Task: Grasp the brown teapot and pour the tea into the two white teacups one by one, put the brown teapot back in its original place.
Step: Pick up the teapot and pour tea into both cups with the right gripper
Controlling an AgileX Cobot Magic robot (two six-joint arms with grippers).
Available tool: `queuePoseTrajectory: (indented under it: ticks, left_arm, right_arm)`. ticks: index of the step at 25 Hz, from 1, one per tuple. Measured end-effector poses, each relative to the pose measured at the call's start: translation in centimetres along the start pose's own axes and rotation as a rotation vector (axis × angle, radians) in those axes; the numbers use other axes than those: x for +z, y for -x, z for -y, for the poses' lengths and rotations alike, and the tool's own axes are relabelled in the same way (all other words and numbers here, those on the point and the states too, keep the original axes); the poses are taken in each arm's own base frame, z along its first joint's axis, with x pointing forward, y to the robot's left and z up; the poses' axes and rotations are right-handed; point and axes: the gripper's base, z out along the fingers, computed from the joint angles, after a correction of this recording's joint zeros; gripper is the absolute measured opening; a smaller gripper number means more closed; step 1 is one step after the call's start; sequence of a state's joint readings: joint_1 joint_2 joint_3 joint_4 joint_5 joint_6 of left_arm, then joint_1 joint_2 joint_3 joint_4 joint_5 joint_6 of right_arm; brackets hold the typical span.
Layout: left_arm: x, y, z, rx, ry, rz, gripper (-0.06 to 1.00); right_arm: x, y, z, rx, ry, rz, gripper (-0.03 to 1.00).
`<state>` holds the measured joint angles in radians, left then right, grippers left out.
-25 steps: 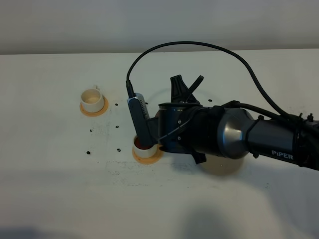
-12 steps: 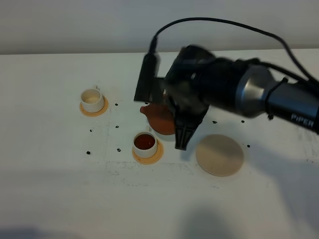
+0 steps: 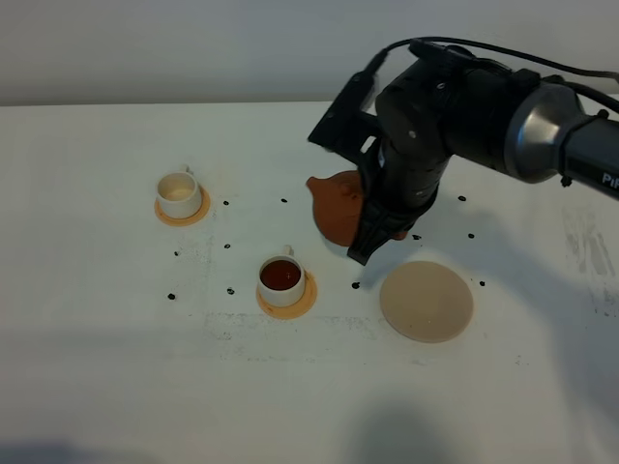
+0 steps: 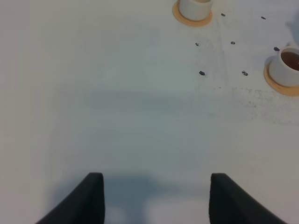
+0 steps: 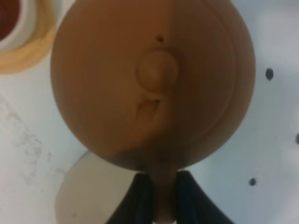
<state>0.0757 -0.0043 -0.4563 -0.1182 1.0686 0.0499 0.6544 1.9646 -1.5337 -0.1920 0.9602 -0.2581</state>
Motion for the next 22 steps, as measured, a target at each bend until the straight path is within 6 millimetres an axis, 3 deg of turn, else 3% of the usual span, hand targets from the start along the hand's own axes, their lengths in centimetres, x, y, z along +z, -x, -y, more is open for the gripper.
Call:
queuePoseTrajectory:
  ticks: [5,15,22]
  left_arm:
    - [0.0,0.0,0.0,0.000,0.000,0.000,0.48]
    - [0.0,0.0,0.0,0.000,0.000,-0.001,0.48]
    - [0.0,0.0,0.0,0.000,0.000,-0.001,0.48]
  right_arm:
    - [2.6,0.0,0.1,0.038,0.042,-0.024,0.12]
    - [5.8,-0.3,0.2,0.076,0.078,-0.054,0.12]
    - [5.2,0.5,0.6,0.086,0.078,-0.042,0.12]
